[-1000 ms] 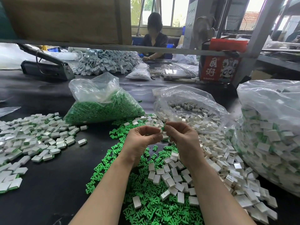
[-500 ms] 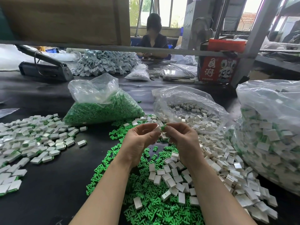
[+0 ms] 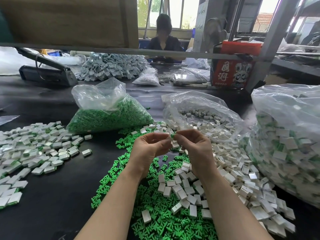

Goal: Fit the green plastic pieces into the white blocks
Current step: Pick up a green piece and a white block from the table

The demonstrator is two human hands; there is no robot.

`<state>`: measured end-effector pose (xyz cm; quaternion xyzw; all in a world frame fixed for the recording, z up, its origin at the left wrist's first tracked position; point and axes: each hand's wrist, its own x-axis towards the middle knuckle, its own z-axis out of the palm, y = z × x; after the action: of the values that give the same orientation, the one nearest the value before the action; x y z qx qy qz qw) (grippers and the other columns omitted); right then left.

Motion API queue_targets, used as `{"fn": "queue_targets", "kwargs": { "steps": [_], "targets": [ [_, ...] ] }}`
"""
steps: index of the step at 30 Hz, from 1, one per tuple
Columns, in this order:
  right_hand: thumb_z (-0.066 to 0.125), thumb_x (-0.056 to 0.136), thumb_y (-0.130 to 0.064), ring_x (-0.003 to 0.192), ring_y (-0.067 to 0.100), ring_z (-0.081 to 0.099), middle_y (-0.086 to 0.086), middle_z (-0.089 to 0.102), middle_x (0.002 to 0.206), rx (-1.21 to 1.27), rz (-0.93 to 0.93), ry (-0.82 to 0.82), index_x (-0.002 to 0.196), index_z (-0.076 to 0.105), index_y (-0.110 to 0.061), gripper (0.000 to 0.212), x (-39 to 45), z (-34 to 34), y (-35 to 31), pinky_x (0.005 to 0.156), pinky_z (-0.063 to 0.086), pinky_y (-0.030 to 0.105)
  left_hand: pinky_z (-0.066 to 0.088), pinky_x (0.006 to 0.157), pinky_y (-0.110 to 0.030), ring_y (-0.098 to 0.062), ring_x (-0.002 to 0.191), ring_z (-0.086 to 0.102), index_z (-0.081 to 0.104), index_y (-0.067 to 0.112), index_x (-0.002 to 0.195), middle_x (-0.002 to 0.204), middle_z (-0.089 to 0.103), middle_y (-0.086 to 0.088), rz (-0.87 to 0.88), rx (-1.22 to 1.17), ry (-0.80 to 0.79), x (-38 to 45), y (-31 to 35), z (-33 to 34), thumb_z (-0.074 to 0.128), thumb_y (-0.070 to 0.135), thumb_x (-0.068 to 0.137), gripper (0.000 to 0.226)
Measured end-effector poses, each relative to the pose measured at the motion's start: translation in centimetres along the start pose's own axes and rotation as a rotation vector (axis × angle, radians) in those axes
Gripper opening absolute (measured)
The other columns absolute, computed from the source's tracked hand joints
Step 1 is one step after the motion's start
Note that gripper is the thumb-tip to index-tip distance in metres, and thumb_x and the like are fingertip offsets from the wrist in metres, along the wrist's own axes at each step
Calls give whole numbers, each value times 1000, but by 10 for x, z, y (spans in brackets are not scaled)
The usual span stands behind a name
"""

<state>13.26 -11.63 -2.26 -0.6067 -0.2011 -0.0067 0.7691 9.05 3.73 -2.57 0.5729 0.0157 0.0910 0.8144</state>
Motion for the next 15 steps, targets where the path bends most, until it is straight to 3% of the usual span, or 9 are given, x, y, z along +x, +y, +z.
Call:
{"fn": "queue_targets", "kwargs": {
  "steps": [8,15],
  "targets": [
    [74,81,-2,80,25,70,15,72,85,-66,-41,-17,88,70,-3,8,-2,2,0,75,58,31,59,69,-27,-24,76,72,80,14,85,85,76,-14,65,66,26,2,-2,-4,86,23,60,28],
    [68,88,-5,84,23,72,13,73,89,-146,-2,-68,100,66,-3,12,-2,2,3,74,57,28,56,66,-23,-21,73,72,80,15,87,84,76,-13,135,143,18,3,-3,-8,87,29,59,32]
  ]
}}
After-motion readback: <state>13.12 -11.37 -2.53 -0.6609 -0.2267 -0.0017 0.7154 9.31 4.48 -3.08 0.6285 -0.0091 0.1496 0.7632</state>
